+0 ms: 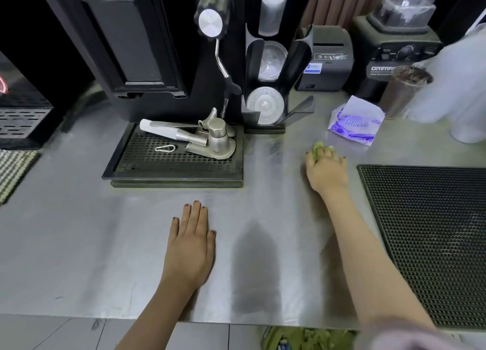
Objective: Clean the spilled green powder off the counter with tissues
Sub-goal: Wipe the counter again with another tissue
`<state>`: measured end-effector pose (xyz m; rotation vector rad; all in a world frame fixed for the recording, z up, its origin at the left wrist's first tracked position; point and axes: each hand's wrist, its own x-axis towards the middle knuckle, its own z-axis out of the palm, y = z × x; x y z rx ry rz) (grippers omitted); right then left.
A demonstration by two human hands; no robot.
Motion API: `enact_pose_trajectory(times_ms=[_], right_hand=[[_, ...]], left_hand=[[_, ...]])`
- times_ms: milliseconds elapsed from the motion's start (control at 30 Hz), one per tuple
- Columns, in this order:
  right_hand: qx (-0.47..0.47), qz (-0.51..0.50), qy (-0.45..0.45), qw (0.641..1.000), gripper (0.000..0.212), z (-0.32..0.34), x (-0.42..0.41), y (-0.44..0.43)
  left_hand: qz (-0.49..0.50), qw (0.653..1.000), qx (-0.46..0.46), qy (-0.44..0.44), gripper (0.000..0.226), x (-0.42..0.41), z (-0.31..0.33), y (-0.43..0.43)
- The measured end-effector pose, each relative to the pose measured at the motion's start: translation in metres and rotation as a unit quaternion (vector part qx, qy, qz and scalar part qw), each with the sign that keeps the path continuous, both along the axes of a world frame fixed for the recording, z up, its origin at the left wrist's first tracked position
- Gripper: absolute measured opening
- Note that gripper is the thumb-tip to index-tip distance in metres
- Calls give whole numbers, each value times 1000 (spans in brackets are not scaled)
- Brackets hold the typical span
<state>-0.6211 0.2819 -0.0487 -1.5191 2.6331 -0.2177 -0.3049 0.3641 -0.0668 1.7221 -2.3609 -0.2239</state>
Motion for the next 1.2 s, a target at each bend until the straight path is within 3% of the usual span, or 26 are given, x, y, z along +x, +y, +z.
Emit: enact_pose_trajectory(times_ms=[100,167,233,300,400,467,533,600,767,800,900,967,1033,1100,1200], right_hand=[[5,-9,-42,999,75,-3,27,-16],[-36,95,-52,993,89,-8,72,9],[-43,223,-75,971,79,-7,114,54],[-47,289,-72,954,71,3,120,75],[-51,202,9,978,67,0,78,30],[-35,94,-5,995,54,-1,51,-13],[-24,48,-37,998,49,-5,45,-46],[-32,74,-70,994,49,-6,60,-58],[-53,304,-52,950,53,2,115,10],[-58,305,-34,950,54,1,109,22],[-40,183,5,982,54,0,67,7],[-15,110,-23,994,49,3,48,-24],[-11,90,-50,995,61,4,52,-43],[-23,134,-65,989,79,2,74,-40],[-42,284,-41,957,71,-5,106,8]], left_hand=[[-3,1000,0,-3,69,0,0,0],[-2,1000,-1,1,69,1,0,0],[2,1000,1,1,69,0,0,0],[4,1000,-2,-9,66,0,0,0],[2,1000,-4,-5,66,0,-1,-1],[1,1000,0,3,68,0,-1,0],[1,1000,-5,3,68,0,-1,0],[0,1000,-4,-1,68,1,0,0],[2,1000,-9,-5,65,0,-1,0],[2,1000,-11,-7,64,0,0,0],[-2,1000,-13,-2,66,0,0,0],[-5,1000,-12,7,68,-1,2,1],[-7,1000,-12,12,70,-1,2,0],[-7,1000,-9,6,69,0,1,0],[0,1000,-3,-19,61,1,0,-1]])
